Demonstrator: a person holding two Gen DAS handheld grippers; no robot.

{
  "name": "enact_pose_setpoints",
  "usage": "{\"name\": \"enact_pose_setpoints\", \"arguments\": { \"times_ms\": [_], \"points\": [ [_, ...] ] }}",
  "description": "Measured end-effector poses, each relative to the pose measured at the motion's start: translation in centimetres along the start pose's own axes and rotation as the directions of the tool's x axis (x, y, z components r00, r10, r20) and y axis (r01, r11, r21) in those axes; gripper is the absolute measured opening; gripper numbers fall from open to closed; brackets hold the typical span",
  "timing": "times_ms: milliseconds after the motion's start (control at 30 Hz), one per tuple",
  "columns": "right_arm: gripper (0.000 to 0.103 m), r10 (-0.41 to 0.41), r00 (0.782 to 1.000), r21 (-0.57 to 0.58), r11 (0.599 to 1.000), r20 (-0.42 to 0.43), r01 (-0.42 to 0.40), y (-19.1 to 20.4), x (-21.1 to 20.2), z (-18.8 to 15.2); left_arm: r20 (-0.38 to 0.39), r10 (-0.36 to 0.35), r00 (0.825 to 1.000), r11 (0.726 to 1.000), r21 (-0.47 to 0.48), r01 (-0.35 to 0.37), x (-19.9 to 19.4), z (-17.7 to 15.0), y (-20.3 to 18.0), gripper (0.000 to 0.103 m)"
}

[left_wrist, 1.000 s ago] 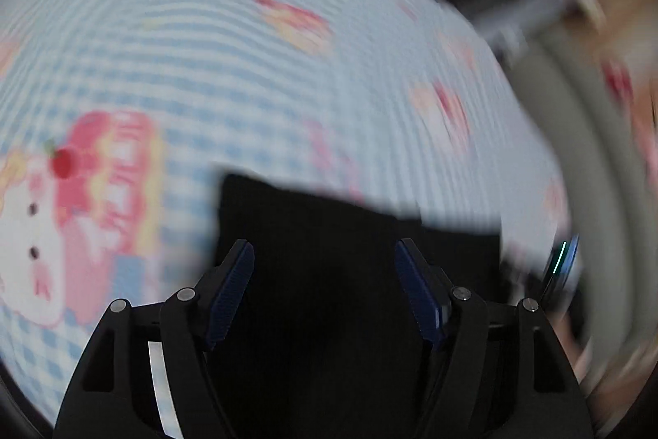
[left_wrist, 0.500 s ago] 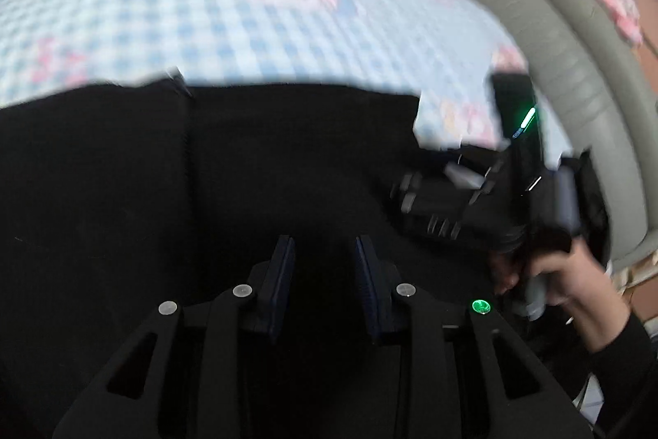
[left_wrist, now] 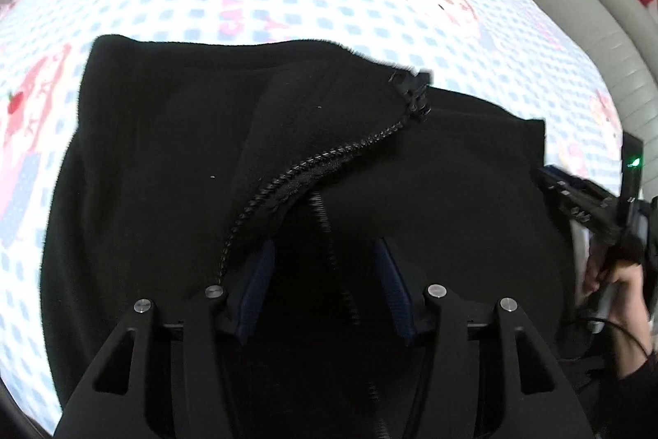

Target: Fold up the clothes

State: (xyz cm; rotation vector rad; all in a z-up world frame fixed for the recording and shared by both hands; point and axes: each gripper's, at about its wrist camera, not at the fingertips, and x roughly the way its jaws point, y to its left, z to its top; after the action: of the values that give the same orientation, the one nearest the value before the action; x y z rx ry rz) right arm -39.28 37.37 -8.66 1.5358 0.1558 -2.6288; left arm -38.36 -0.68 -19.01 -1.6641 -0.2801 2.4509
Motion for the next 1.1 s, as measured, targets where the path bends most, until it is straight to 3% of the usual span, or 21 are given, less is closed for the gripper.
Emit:
{"name": "enact_pose_setpoints", "arguments": {
  "times_ms": [33, 67, 133, 200, 267, 300, 367, 400, 467, 500, 533, 600, 667, 767, 833, 900, 933, 967, 1000, 1067, 1100],
  "points": [
    [0.076, -0.018, 1.0, 0.024, 1.0, 0.001, 0.018, -0.6, -0.3, 0.0, 0.005, -0.022, 1.0, 1.0, -0.012, 0.022, 0.1, 0.1, 0.0, 0.059],
    [0.08, -0.035, 0.999, 0.05, 0.998, 0.002, 0.035, -1.2, -0.5, 0.0, 0.009, -0.062, 0.998, 0.998, -0.024, 0.062, 0.2, 0.1, 0.1, 0.063],
    [0.083, 0.073, 0.997, 0.104, 0.992, -0.031, -0.07, -2.2, -0.4, -0.2, 0.01, -0.169, 0.986, 0.985, -0.046, 0.169, 0.8, 0.6, -0.1, 0.067],
    [0.085, 0.207, 0.977, 0.14, 0.97, -0.041, -0.2, -2.6, -0.5, 0.0, 0.0, -0.188, 0.982, 0.98, -0.067, 0.188, 1.8, 1.0, -0.4, 0.067],
    [0.088, 0.273, 0.962, 0.143, 0.953, -0.017, -0.268, -3.2, -0.8, 0.4, 0.002, -0.171, 0.985, 0.982, -0.077, 0.17, 2.7, 1.2, -0.9, 0.052],
    [0.09, 0.311, 0.95, 0.141, 0.942, -0.012, -0.306, -3.5, -0.6, 0.8, 0.007, -0.147, 0.989, 0.987, -0.065, 0.147, 2.9, 1.3, -1.3, 0.025],
    [0.09, 0.331, 0.944, 0.123, 0.937, -0.01, -0.327, -3.4, 0.4, 1.8, 0.027, -0.138, 0.99, 0.99, -0.025, 0.139, 2.8, 1.6, -2.4, 0.011],
    [0.089, 0.336, 0.942, 0.109, 0.937, -0.008, -0.333, -3.2, 0.6, 1.9, 0.041, -0.121, 0.992, 0.993, 0.008, 0.121, 2.7, 1.7, -3.2, 0.009],
    [0.077, 0.343, 0.939, 0.086, 0.936, -0.01, -0.341, -2.5, 1.7, 2.2, 0.072, -0.089, 0.993, 0.994, 0.072, 0.084, 2.3, 1.9, -4.7, 0.009],
    [0.033, 0.345, 0.939, 0.076, 0.936, -0.013, -0.343, -2.0, 2.5, 2.5, 0.086, -0.076, 0.993, 0.993, 0.096, 0.067, 2.2, 2.1, -5.3, 0.009],
    [0.011, 0.346, 0.938, 0.066, 0.936, -0.017, -0.344, -1.4, 3.4, 2.7, 0.098, -0.066, 0.993, 0.993, 0.108, 0.056, 2.1, 2.5, -6.0, 0.009],
    [0.01, 0.344, 0.939, 0.061, 0.937, 0.005, -0.344, -0.9, 3.8, 2.9, 0.126, -0.078, 0.989, 0.992, 0.106, 0.064, 1.9, 3.3, -6.9, 0.009],
    [0.01, 0.346, 0.934, 0.07, 0.933, 0.089, -0.352, -1.6, 1.4, 2.4, 0.173, -0.102, 0.98, 0.99, 0.11, 0.084, 1.0, 4.0, -7.8, 0.009],
    [0.01, 0.342, 0.921, 0.129, 0.921, 0.185, -0.368, -4.0, 0.5, 3.1, 0.268, -0.141, 0.953, 0.987, 0.114, 0.114, -0.9, 4.4, -8.0, 0.009],
    [0.011, 0.338, 0.923, 0.197, 0.907, 0.182, -0.371, -6.0, 1.5, 3.3, 0.237, -0.166, 0.957, 0.984, 0.096, 0.147, 0.1, 4.7, -7.5, 0.009],
    [0.012, 0.282, 0.951, 0.232, 0.924, 0.127, -0.305, -6.6, 3.1, 3.0, 0.11, -0.084, 0.99, 0.994, 0.085, 0.074, 3.6, 4.9, -7.4, 0.013],
    [0.013, 0.222, 0.972, 0.242, 0.942, 0.07, -0.233, -6.6, 4.3, 2.9, 0.049, -0.053, 0.997, 0.996, 0.079, 0.049, 5.3, 4.9, -7.2, 0.017],
    [0.016, 0.158, 0.987, 0.247, 0.956, 0.01, -0.155, -6.6, 5.5, 2.8, 0.008, -0.061, 0.998, 0.996, 0.062, 0.061, 6.3, 4.8, -6.9, 0.017],
    [0.018, 0.185, 0.983, 0.295, 0.94, -0.012, -0.173, -7.2, 6.1, 2.6, -0.011, -0.082, 0.997, 0.996, 0.032, 0.082, 6.6, 4.8, -6.5, 0.018],
    [0.022, 0.218, 0.975, 0.381, 0.898, 0.045, -0.218, -8.1, 4.9, 2.4, 0.052, -0.159, 0.986, 0.987, -0.002, 0.159, 3.7, 4.6, -5.7, 0.031],
    [0.027, 0.237, 0.966, 0.371, 0.892, 0.1, -0.257, -7.8, 3.2, 2.3, 0.092, -0.197, 0.976, 0.98, -0.007, 0.199, 2.0, 4.4, -5.3, 0.037]
  ]
}}
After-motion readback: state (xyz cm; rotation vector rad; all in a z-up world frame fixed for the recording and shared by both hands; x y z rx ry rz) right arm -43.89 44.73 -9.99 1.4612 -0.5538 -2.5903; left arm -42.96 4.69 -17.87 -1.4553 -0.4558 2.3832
